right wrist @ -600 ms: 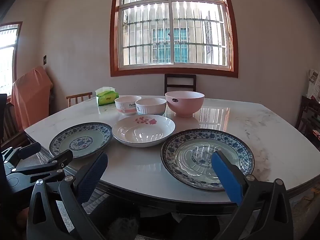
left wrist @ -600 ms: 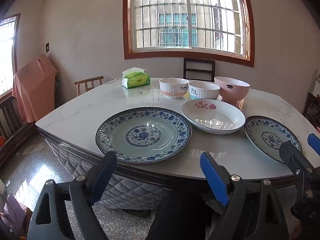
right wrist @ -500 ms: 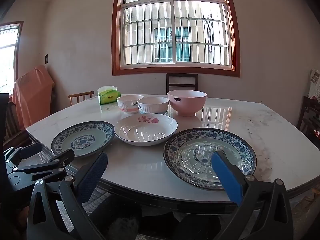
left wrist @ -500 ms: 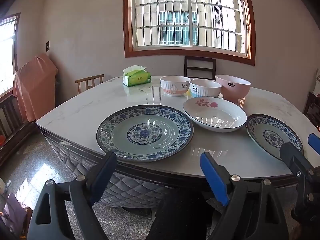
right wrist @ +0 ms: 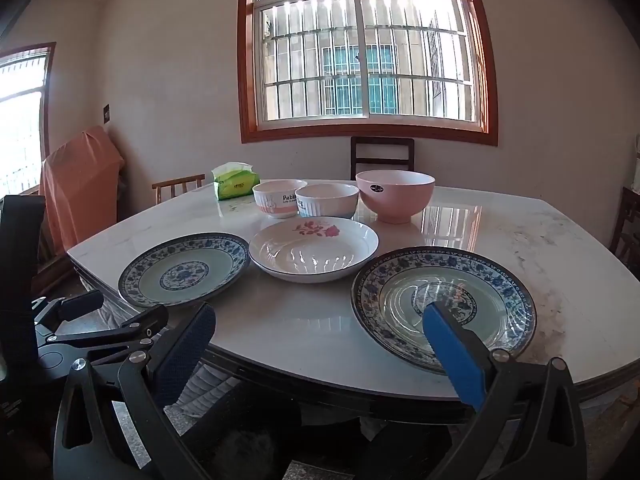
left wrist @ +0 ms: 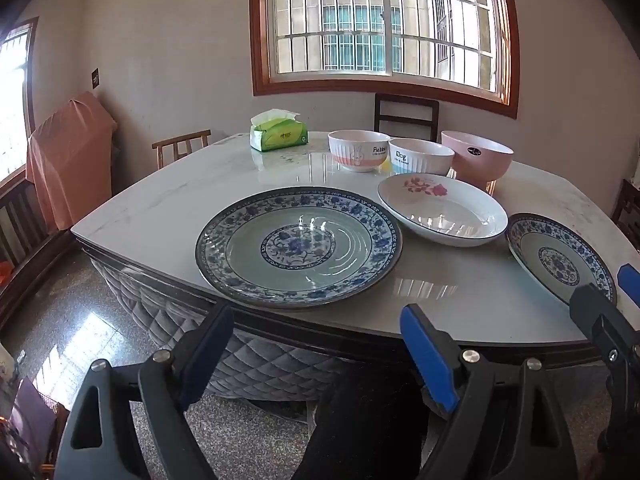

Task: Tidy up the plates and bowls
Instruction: 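Move both tools toward the blue-and-white patterned plates on the table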

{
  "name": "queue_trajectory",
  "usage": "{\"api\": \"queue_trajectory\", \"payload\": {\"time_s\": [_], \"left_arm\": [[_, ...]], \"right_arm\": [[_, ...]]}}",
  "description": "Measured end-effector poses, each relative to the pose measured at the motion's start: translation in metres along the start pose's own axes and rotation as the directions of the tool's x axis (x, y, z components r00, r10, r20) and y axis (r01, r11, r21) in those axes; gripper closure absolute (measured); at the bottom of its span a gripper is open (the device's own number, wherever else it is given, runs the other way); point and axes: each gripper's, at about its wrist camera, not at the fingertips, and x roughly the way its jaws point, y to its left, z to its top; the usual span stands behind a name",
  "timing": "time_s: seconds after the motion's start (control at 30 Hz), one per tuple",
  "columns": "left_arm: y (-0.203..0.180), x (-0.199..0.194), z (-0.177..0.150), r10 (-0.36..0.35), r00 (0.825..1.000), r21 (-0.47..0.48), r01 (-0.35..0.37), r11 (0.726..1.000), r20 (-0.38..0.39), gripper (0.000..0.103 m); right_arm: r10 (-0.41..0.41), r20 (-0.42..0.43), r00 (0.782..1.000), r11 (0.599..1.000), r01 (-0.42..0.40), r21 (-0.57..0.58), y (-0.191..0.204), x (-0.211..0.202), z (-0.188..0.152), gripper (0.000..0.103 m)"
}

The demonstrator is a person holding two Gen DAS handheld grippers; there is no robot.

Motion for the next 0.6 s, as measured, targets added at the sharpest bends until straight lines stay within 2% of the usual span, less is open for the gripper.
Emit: {"api": "queue_trajectory", "payload": {"time_s": [0.1, 0.2, 0.4, 0.47, 0.6], "left_arm": [[0.0, 0.003, -0.001, 0.006, 1.0, 0.005, -0.006, 1.0, -0.007, 0.016], [0.004, 0.005, 0.0, 0.0, 1.0, 0.009, 0.0, 1.0, -0.02, 0.016], [0.028, 0.01, 0.014, -0.001, 0.999, -0.007, 0.0, 1.0, -0.054, 0.016], [0.042, 0.017, 0.023, 0.001, 0.996, -0.031, -0.004, 1.0, -0.089, 0.015], [0.075, 0.034, 0.039, -0.012, 0.989, -0.108, -0.005, 0.994, -0.149, 0.016]], "right_arm": [[0.022, -0.019, 1.0, 1.0, -0.022, 0.003, 0.002, 0.004, -0.001, 0.0], [0.08, -0.056, 0.995, 0.997, -0.079, 0.026, 0.003, 0.01, 0.001, 0.0], [0.187, -0.15, 0.971, 0.981, -0.176, 0.087, 0.007, 0.031, 0.02, 0.0], [0.215, -0.199, 0.956, 0.975, -0.197, 0.106, 0.011, 0.042, 0.027, 0.007], [0.302, -0.298, 0.906, 0.95, -0.259, 0.176, 0.022, 0.073, 0.034, 0.025]]}}
